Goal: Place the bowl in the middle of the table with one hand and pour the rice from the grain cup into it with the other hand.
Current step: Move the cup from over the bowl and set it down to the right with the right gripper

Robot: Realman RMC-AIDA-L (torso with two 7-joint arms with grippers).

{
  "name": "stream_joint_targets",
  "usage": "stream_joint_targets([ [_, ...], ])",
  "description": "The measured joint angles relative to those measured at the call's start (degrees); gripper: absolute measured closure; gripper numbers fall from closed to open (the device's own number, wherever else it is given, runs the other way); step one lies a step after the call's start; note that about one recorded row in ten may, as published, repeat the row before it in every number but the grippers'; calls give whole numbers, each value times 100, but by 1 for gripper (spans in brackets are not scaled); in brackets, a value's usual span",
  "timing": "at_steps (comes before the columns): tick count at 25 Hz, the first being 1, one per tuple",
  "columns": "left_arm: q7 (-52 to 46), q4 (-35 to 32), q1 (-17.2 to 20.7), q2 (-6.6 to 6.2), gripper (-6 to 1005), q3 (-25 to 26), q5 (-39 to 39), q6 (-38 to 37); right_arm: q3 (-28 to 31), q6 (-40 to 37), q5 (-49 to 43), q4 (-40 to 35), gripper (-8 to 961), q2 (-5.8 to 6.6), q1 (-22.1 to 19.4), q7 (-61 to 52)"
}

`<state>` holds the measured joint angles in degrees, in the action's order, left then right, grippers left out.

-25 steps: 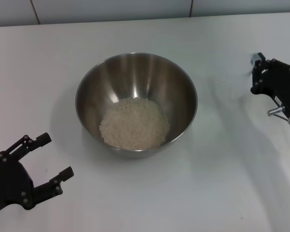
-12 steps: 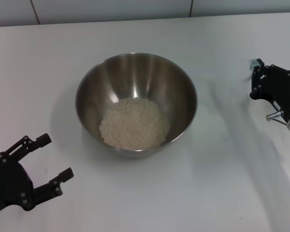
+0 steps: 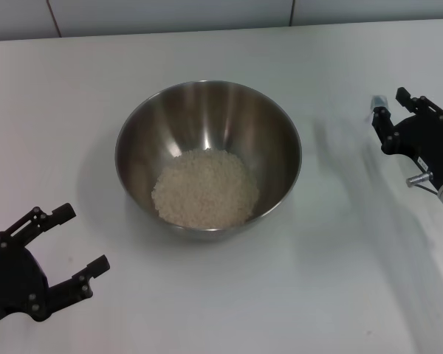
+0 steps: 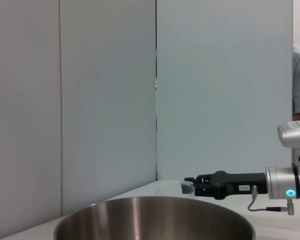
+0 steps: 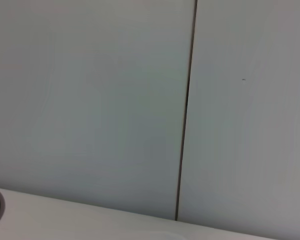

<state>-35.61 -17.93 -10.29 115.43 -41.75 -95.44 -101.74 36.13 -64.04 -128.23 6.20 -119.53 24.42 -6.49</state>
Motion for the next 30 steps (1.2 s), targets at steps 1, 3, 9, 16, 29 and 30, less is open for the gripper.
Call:
stream_joint_targets([
  [1,-3,0,1,0,131,0,2,-1,-11,-3,0,-1,700,4,-9,-17],
  [3,-9,0,1,-2,131,0,5,-4,-40,-13,-12,-10,642,15,-27,-95],
  [9,-40,-53,1,8,131,0,9,-5,-52,-16,-33,-150,411,35,-35,-371],
  [16,-42,-53,1,22,131,0,9,-13,-56,-42,-23,-276,187,36,-45,-567],
  [29,-43,-53,-6,22,131,0,8,-17,-15,300,-4,-345,187,36,23,-746],
  [30,-43,-53,-6,20,131,0,8,-20,-19,270,-5,-331,187,35,-9,-746],
])
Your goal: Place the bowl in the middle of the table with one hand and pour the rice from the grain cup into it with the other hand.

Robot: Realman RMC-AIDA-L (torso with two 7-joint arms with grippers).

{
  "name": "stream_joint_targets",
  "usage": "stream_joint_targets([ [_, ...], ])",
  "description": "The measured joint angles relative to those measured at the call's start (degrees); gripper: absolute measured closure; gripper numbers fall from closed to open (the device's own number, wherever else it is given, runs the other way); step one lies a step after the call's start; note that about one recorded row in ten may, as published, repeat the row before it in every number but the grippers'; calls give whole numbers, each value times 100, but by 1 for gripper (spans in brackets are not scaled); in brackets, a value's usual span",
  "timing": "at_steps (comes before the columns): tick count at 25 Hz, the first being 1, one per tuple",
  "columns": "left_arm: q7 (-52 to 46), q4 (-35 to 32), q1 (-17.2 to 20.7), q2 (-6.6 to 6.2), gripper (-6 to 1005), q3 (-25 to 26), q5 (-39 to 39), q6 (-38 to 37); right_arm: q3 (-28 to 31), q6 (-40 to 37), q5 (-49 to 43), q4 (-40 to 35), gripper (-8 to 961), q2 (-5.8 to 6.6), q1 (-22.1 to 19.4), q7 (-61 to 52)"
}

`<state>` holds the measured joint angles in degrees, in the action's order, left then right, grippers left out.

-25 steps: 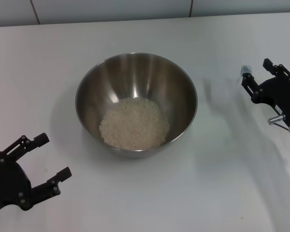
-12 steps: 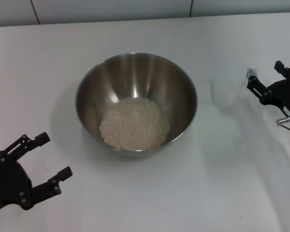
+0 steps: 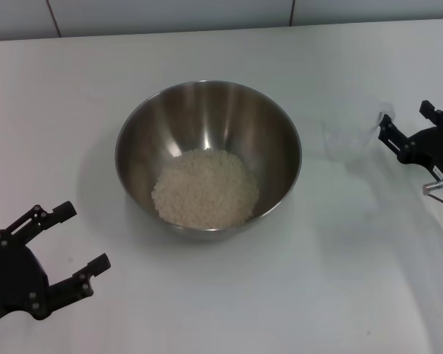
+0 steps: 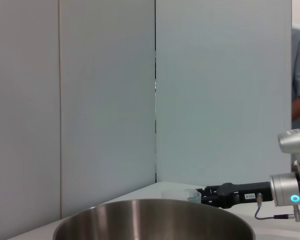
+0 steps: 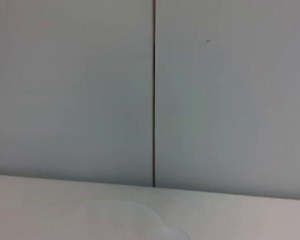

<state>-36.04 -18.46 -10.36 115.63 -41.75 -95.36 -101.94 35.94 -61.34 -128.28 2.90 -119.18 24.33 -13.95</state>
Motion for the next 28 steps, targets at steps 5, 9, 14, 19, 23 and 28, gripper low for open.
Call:
stream_joint_targets([
  [5,0,-6,3,-16,131,0,0,-29,-41,-431,-29,16,188,-9,-243,-8],
  [9,0,-13,5,-23,131,0,0,-50,-70,-677,-39,22,188,-8,-431,-58],
  [14,0,-18,7,-35,131,0,0,-54,-131,-1427,-55,26,188,-6,-761,-147],
  [19,3,-18,8,-42,131,0,0,-54,-130,-2226,-85,-91,188,8,-914,-537],
  [23,3,-18,6,-42,131,0,-3,-54,-128,-2630,-95,-249,188,18,-859,-824],
  [28,2,-18,7,-37,131,0,-8,-48,-125,-2798,-101,-462,188,35,-730,-1166],
])
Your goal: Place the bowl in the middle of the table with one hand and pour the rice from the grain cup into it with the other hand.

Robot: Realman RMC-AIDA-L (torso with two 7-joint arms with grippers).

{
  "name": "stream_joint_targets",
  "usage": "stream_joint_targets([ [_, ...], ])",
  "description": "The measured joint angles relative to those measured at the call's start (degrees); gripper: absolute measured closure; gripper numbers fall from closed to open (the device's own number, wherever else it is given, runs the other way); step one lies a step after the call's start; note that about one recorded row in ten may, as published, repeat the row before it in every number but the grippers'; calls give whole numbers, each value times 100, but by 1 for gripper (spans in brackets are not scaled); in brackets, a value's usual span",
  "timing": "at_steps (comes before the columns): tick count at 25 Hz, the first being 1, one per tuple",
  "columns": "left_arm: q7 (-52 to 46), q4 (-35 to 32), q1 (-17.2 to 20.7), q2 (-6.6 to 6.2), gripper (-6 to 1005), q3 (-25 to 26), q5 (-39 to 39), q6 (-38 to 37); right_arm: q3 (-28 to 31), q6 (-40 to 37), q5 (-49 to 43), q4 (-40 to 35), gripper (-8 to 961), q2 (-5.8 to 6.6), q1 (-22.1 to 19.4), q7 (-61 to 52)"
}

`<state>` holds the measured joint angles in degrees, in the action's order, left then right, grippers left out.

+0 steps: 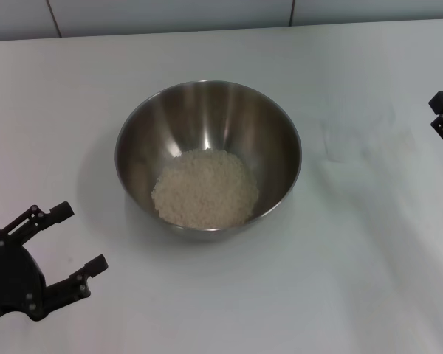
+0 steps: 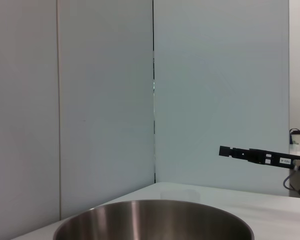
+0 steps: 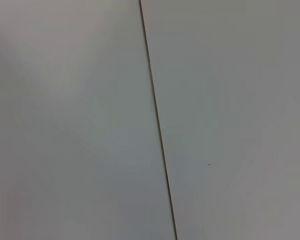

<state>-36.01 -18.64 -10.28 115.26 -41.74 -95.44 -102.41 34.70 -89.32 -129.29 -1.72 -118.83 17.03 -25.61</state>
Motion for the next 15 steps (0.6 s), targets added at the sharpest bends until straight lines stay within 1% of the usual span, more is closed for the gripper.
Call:
stream_joint_targets([
  [4,-3,0,-8,9,131,0,-4,4,-7,-151,-143,-44,187,10,32,-63],
  [5,-3,0,-15,11,131,0,-10,7,-12,-244,-268,-85,187,29,53,-147],
  [6,-3,0,-25,13,131,-2,-20,13,-63,-508,-589,-231,187,93,148,-444],
  [7,-3,0,-38,13,131,-9,-29,20,-63,-508,-589,-231,187,93,148,-444],
  [8,-3,0,-50,13,131,-16,-34,29,-142,-625,-728,-335,187,126,204,-599],
  [11,-7,0,-110,0,131,-18,-38,37,-687,-982,-1008,-679,188,260,466,-1094],
  [15,-12,1,-158,-4,131,-2,-38,45,-1764,-1229,-1057,-1125,187,402,804,-1746],
])
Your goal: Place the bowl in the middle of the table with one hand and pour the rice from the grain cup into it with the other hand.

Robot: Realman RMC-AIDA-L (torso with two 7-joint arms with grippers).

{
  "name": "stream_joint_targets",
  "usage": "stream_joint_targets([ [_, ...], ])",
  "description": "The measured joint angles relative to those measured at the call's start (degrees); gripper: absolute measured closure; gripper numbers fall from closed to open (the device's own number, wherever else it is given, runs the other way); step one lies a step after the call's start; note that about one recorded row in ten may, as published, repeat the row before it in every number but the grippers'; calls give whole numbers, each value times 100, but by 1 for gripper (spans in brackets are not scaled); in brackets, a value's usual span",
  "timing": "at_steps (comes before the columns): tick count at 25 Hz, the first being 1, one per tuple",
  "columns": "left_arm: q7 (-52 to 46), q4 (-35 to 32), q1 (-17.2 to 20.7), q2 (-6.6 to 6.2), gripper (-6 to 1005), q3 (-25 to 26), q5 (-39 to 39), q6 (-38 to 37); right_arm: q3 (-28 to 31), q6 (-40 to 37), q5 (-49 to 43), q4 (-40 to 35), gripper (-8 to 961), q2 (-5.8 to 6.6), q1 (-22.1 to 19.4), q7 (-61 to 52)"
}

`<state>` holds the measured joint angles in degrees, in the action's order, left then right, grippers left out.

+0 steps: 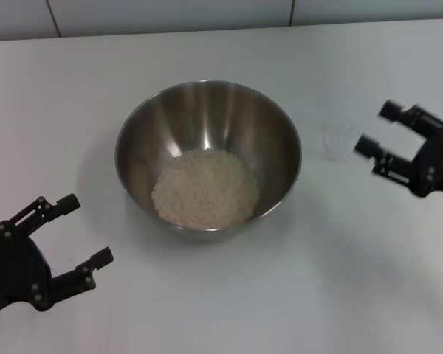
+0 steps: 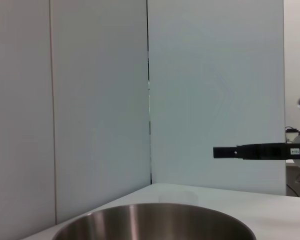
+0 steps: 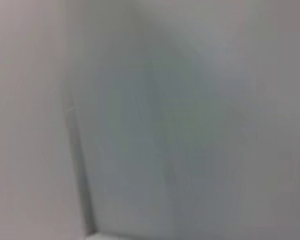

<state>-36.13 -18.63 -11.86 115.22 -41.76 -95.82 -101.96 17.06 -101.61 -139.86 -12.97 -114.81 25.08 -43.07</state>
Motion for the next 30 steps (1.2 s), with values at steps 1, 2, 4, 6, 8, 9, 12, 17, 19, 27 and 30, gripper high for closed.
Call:
stream_joint_targets([
  [1,-5,0,-16,-1,131,1,0,11,-245,-46,0,-87,187,29,75,-135],
  [2,-25,0,-38,-4,131,1,0,29,-450,-93,-1,-148,187,49,131,-238],
  [4,-113,0,-90,-23,131,2,0,53,-782,-176,8,-236,187,78,229,-326],
  [6,-214,-5,-134,-58,131,2,0,71,-1023,-215,19,-294,188,105,325,-365],
  [8,-329,-48,-182,-109,131,-7,0,75,-1207,-229,16,-336,188,136,410,-422],
  [9,-377,-73,-198,-121,131,-15,1,75,-1299,-232,13,-366,188,149,449,-471],
  [12,-518,-145,-273,-157,131,-42,-7,80,-1547,-239,19,-468,188,173,562,-632],
  [17,-618,-205,-350,-186,131,-57,-92,86,-1690,-245,5,-511,187,190,702,-699],
  [19,-653,-229,-360,-187,131,-59,-137,86,-1799,-242,5,-532,187,184,721,-702],
  [27,-751,-282,-387,-186,131,-54,-232,76,-1934,-202,-10,-653,187,171,722,-709],
  [30,-769,-294,-387,-184,131,-47,-234,73,-1983,-195,-10,-697,187,159,712,-710],
])
